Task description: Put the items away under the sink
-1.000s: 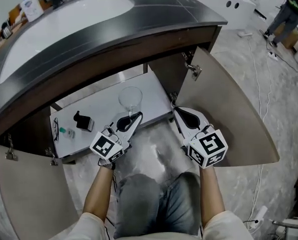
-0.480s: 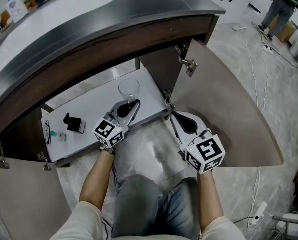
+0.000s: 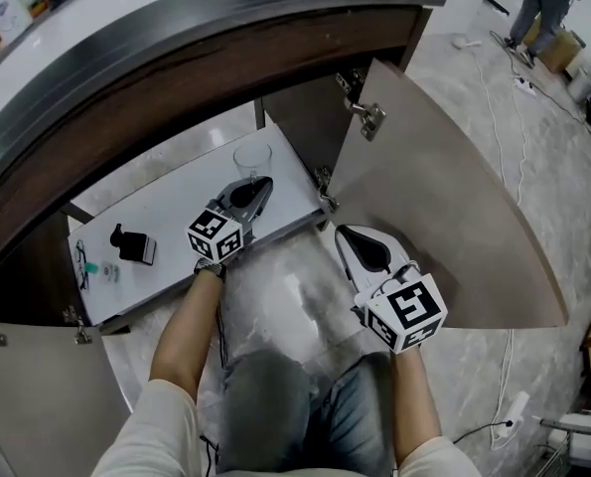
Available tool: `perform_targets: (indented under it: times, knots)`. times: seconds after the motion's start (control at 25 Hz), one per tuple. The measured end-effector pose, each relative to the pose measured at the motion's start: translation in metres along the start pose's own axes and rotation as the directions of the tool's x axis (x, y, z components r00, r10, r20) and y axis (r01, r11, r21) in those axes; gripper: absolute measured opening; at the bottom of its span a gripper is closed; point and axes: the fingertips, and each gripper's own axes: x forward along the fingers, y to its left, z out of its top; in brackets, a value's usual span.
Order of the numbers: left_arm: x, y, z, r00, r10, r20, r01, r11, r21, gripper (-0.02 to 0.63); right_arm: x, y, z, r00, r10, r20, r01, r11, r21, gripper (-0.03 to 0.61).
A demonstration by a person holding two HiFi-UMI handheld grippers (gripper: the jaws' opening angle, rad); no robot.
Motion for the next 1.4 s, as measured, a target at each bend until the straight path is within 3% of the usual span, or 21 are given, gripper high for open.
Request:
perform_targets:
  times: [1.0, 1.2, 1.4]
  knots:
    - [0.050, 0.047, -0.040, 0.995, 0.064, -0.077, -0.067, 0.997, -0.029, 0.011, -0.017, -0.004, -0.024, 0.998, -0.033, -0.054, 0.033, 0.999, 0.004, 0.008]
    - [0.053, 0.053, -0.051, 0.981, 0.112, -0.159, -0.117, 0.993, -0.024, 0.008, -0.018, -0.001, -0.027, 0.998, -0.032, -0.055, 0.032, 0.999, 0.009, 0.009]
    - [0.055, 0.048, -0.058, 0.974, 0.094, -0.208, -0.099, 0.995, -0.013, 0.008, -0.018, 0.001, -0.027, 0.998, -0.022, -0.060, 0.021, 1.000, -0.003, 0.009]
